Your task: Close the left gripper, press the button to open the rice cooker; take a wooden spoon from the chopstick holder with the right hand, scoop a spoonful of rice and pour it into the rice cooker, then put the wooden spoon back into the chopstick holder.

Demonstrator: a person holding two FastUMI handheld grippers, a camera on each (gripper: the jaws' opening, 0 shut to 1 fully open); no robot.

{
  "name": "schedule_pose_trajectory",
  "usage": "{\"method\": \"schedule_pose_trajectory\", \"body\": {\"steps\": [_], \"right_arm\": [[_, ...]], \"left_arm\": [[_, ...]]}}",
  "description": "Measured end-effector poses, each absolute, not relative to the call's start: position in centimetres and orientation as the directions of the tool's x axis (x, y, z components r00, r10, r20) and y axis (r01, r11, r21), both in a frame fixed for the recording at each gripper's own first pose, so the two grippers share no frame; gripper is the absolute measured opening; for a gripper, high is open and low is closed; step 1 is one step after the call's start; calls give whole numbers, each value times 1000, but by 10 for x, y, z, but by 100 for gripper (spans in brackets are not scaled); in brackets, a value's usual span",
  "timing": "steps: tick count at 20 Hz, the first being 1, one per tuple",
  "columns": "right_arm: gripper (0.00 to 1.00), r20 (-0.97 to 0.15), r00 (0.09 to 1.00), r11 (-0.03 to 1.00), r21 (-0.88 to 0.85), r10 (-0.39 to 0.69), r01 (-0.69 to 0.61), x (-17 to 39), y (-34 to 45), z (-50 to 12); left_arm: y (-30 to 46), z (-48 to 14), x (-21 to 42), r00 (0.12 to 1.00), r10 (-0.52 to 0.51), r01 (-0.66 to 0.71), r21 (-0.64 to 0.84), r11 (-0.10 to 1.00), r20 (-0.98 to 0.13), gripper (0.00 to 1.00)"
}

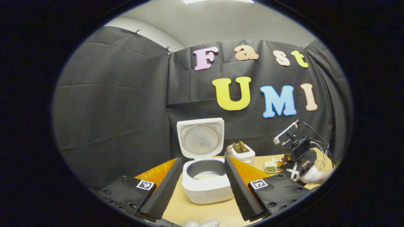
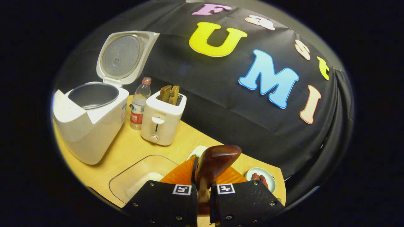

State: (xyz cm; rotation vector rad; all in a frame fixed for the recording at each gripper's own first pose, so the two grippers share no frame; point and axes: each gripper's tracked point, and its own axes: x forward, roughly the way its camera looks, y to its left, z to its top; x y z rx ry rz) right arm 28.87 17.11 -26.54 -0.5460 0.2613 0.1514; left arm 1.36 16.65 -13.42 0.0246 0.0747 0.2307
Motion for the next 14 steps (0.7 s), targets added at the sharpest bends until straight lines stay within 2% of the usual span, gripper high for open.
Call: {"method": "schedule_pose_trajectory", "body": {"steps": [4,7,14], "right_arm": [[15,-265,961,803,-555,78,-219,292,179,-274],[15,-387,919,829,-491,68,-268,283,180,-310],[16,-401,913,874,-412,80,-258,279,195,-316]], "left_arm": [[168,-143,13,968,235,-232,38,972,-91,94],[169,-140,13,967,238,-235,39,971,-86,94],[179,-146,14,964,249,-247,33,969,-98,94]]}}
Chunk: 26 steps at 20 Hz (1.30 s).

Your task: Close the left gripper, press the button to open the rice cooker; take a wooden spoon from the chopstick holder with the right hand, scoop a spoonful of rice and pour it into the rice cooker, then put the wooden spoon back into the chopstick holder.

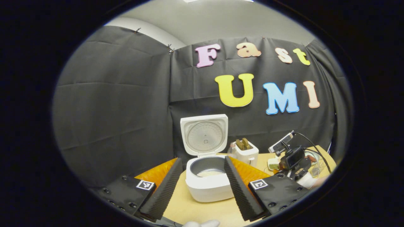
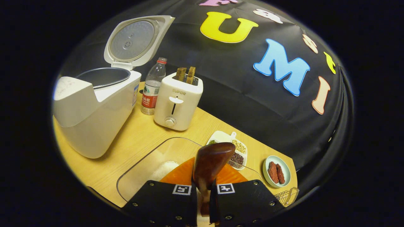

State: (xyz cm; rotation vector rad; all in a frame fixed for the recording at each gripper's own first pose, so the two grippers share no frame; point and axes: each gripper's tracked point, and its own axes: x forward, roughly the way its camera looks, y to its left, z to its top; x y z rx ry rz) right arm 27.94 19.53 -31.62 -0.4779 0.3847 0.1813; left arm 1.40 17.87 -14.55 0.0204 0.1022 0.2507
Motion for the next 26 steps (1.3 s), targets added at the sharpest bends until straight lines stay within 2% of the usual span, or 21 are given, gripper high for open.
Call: {"method": "schedule_pose_trajectory", "body": {"steps": [3,6,10,16,21,26], "right_arm": [[16,-416,902,919,-296,121,-260,278,209,-312],[15,-433,882,967,-77,186,-242,279,223,-310],[16,-426,874,970,157,234,-184,278,225,-308],[16,-418,857,868,493,300,-63,279,214,-308],[15,-364,881,772,636,304,-3,281,191,-293],[15,-295,920,646,761,259,62,287,148,-269]], "left_arm": [[183,-144,14,963,253,-250,39,967,-96,94],[184,-142,14,963,253,-250,43,967,-98,94],[188,-137,12,962,258,-254,52,966,-86,94],[186,-134,14,962,258,-254,52,966,-85,94],[185,-127,16,964,255,-250,66,966,-76,94],[182,-112,16,969,239,-235,72,969,-59,94]]}}
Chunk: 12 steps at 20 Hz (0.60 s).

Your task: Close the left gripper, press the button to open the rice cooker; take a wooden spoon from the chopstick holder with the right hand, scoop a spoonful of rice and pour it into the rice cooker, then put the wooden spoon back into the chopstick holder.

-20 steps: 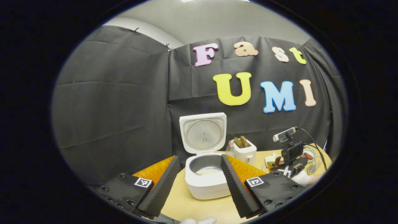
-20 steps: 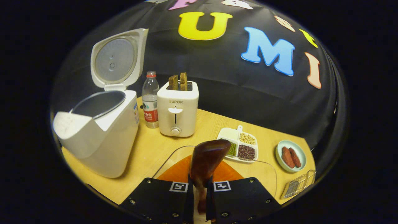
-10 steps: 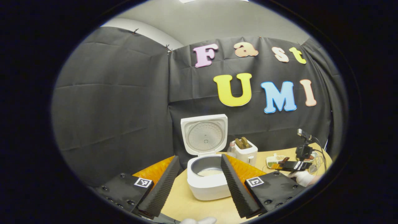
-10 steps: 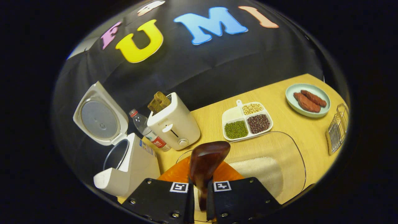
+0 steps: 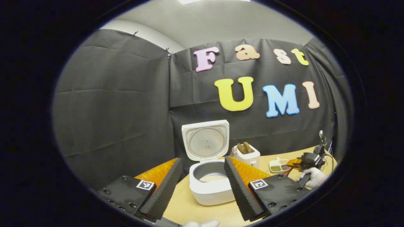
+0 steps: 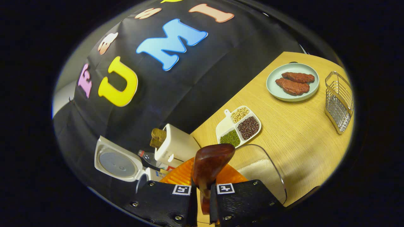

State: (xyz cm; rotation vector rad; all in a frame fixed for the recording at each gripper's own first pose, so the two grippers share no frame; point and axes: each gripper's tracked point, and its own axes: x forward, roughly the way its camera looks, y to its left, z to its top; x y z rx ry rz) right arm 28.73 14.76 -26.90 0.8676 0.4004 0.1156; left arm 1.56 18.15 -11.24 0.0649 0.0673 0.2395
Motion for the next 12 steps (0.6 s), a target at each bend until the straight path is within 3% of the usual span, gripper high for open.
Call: {"method": "schedule_pose_trajectory", "body": {"steps": [3,12], "right_arm": [[15,-255,939,581,810,230,77,280,118,-252],[15,-210,951,522,851,227,63,264,107,-209]], "left_arm": [[174,-109,16,974,218,-214,69,974,-56,94],[173,-123,11,976,202,-198,47,979,-82,94]]}}
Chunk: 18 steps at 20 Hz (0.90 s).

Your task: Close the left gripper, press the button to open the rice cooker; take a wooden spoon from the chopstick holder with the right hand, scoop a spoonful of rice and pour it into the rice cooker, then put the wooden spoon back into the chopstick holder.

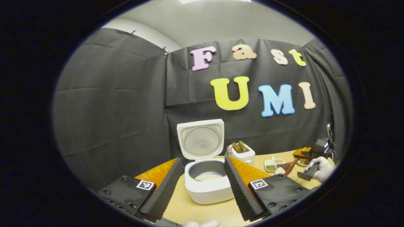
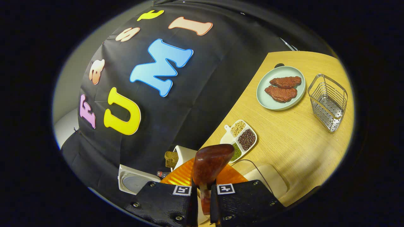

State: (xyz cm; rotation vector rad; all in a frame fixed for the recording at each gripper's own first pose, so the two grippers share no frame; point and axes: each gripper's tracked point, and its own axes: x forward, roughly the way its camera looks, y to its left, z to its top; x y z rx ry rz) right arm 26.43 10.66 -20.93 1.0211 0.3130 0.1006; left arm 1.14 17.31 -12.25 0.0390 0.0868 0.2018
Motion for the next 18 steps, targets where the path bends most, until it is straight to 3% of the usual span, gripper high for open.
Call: {"method": "schedule_pose_trajectory", "body": {"steps": [7,14,18], "right_arm": [[15,-154,950,513,858,272,-8,261,165,-129],[15,-106,906,503,855,411,-128,268,292,-60],[15,-113,875,534,826,470,-180,272,362,-55]], "left_arm": [[179,-128,-7,977,204,-201,48,979,-69,94],[186,-139,-22,969,234,-233,16,972,-79,94],[204,-151,-36,950,294,-294,8,956,-102,94]]}}
